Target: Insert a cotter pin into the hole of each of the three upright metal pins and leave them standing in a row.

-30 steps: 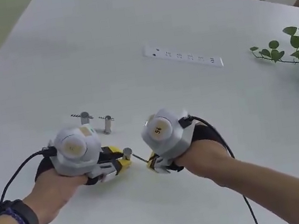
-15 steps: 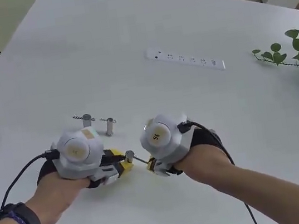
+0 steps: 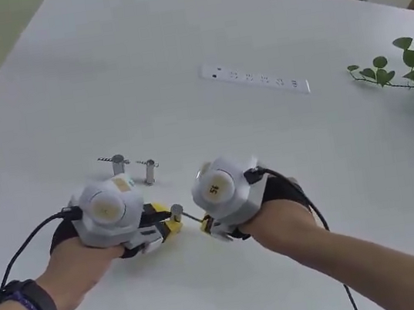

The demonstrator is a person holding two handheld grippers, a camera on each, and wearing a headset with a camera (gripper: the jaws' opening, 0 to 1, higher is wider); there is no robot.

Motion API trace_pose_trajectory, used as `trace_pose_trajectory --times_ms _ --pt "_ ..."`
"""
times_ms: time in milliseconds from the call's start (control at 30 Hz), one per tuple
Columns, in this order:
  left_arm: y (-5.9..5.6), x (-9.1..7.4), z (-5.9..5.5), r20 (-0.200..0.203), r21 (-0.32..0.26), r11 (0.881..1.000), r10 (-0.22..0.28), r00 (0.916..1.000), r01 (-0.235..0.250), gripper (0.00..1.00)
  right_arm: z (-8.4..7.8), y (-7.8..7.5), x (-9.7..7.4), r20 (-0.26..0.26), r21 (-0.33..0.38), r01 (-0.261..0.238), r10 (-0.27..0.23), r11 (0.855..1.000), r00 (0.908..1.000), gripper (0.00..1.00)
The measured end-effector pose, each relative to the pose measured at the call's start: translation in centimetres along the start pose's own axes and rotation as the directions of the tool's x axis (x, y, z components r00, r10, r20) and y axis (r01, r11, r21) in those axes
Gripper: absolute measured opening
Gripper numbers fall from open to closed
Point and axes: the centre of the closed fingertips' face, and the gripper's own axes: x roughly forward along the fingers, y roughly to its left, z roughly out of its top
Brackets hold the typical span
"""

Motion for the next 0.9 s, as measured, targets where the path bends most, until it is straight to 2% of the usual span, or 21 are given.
trace_pose_trajectory --times_ms 233,533,733,900 --pt "0.00 0.30 -0.13 -0.012 0.041 0.999 0.011 0.9999 -0.011 0.11 -0.06 -0.03 -0.35 0.005 0.002 0.007 -0.007 1.000 1.0000 0.02" --pt "0.17 0.30 -0.14 -0.009 0.031 0.999 0.018 0.9998 -0.017 0.11 0.19 -0.10 -0.49 0.018 -0.003 0.016 -0.016 1.000 0.9997 0.02" --pt "-0.11 0.41 -0.20 -0.019 0.063 0.998 0.021 0.9996 -0.020 0.10 0.67 -0.04 -0.63 0.031 -0.023 0.020 -0.019 1.000 0.9993 0.02" --pt "-0.07 0.41 -0.15 -0.019 0.059 0.998 0.022 0.9996 -0.021 0.10 0.69 -0.14 -0.47 0.038 -0.017 0.019 -0.019 1.000 0.9991 0.02"
